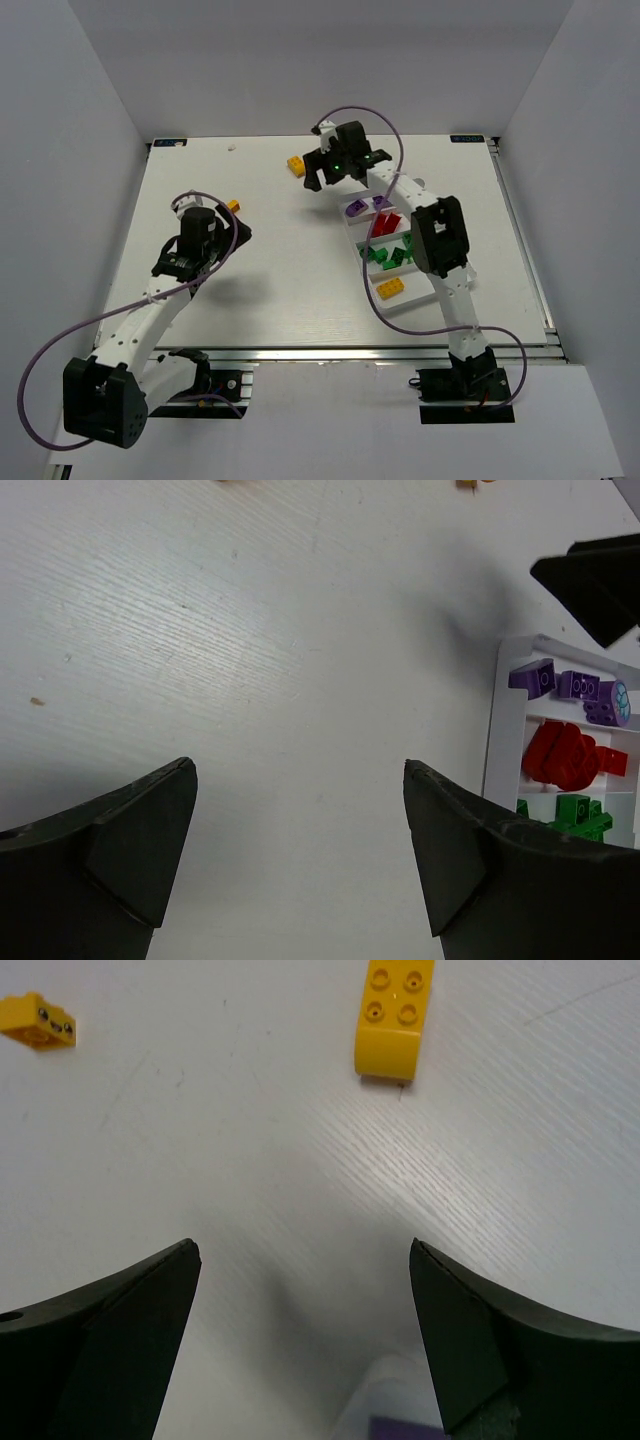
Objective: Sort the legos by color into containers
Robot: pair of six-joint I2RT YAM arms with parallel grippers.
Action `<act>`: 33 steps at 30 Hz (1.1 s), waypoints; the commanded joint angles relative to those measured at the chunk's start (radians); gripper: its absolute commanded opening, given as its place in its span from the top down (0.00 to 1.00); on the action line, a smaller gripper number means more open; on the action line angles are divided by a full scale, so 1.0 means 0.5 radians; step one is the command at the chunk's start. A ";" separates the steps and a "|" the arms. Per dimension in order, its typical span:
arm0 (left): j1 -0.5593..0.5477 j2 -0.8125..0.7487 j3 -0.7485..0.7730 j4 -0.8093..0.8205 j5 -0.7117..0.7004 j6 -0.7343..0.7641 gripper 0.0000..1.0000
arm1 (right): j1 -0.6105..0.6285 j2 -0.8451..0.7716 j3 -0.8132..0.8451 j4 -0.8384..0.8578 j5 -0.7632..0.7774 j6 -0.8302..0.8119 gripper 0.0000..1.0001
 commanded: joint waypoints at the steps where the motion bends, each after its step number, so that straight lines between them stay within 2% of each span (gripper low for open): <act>1: 0.011 -0.142 -0.077 -0.034 -0.069 -0.061 0.07 | 0.035 0.153 0.263 0.326 0.331 0.207 0.11; 2: 0.014 -0.160 -0.089 -0.034 -0.091 -0.052 0.07 | 0.041 0.221 0.449 0.326 0.350 0.243 0.11; 4: 0.017 -0.197 -0.123 -0.031 -0.115 -0.049 0.06 | 0.053 0.356 0.560 0.396 0.380 0.244 0.11; 11: 0.023 -0.222 -0.166 0.003 -0.112 -0.049 0.06 | 0.163 0.467 0.466 0.752 0.509 0.207 0.14; 19: 0.032 -0.203 -0.108 -0.037 -0.109 -0.006 0.06 | 0.182 0.688 0.619 0.924 0.696 0.293 0.17; 27: 0.048 -0.215 -0.123 -0.065 -0.146 -0.031 0.06 | 0.179 0.786 0.653 1.028 0.727 0.308 0.23; 33: 0.051 -0.246 -0.111 -0.074 -0.161 -0.067 0.06 | 0.179 0.802 0.671 1.038 0.801 0.320 0.35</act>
